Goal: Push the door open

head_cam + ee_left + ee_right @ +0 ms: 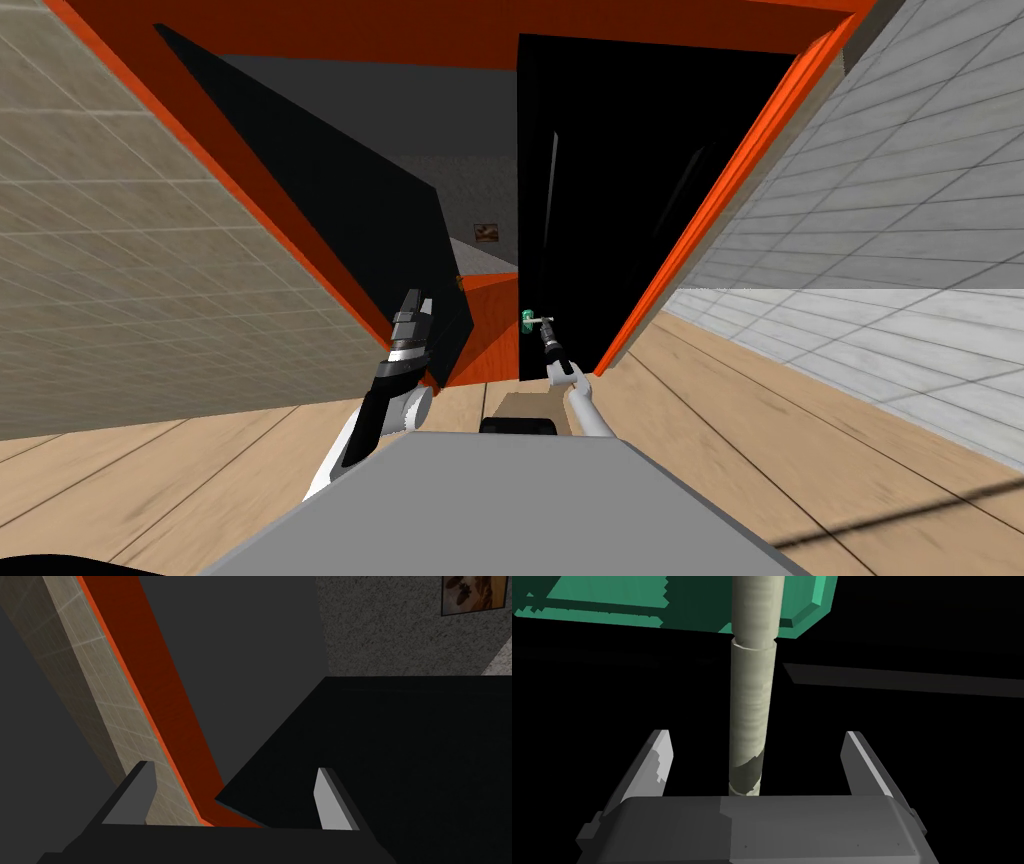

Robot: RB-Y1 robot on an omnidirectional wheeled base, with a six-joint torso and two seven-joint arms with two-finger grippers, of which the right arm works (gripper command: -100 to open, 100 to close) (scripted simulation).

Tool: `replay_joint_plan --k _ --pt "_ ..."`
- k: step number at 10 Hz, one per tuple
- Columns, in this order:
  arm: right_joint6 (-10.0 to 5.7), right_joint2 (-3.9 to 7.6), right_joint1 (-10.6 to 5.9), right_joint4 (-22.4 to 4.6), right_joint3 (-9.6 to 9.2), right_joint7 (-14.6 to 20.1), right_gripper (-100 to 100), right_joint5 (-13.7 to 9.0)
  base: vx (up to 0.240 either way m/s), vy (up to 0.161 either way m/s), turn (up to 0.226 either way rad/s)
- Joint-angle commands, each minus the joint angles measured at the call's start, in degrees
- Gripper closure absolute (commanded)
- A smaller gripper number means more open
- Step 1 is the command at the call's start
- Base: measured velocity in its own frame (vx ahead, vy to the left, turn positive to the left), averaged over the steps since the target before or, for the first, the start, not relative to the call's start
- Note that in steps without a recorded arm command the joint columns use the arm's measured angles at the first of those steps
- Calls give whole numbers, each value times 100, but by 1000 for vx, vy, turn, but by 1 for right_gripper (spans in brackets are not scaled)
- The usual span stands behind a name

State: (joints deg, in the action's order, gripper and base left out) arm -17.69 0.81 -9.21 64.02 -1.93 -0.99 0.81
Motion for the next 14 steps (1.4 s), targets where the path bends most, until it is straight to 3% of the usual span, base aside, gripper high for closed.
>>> replay_joint_plan --k 1,2,3,4,9,10,14 --pt "-18 -130 -22 -40 26 -4 -100 -5 223 24 16" --pt "-27 -244 -33 -58 38 -4 -100 -8 211 13 19" --pt "-29 -170 -41 -70 33 -1 -100 -9 91 5 7" --pt "-29 -170 -41 -70 33 -1 100 -9 -10 1 -6" --pt "-29 -170 -41 -70 33 -1 100 -9 -7 -2 4" --pt "-32 -67 -86 -60 125 -10 100 -29 110 56 -31" --pt "-28 85 -98 -76 299 -40 100 -62 158 76 -50"
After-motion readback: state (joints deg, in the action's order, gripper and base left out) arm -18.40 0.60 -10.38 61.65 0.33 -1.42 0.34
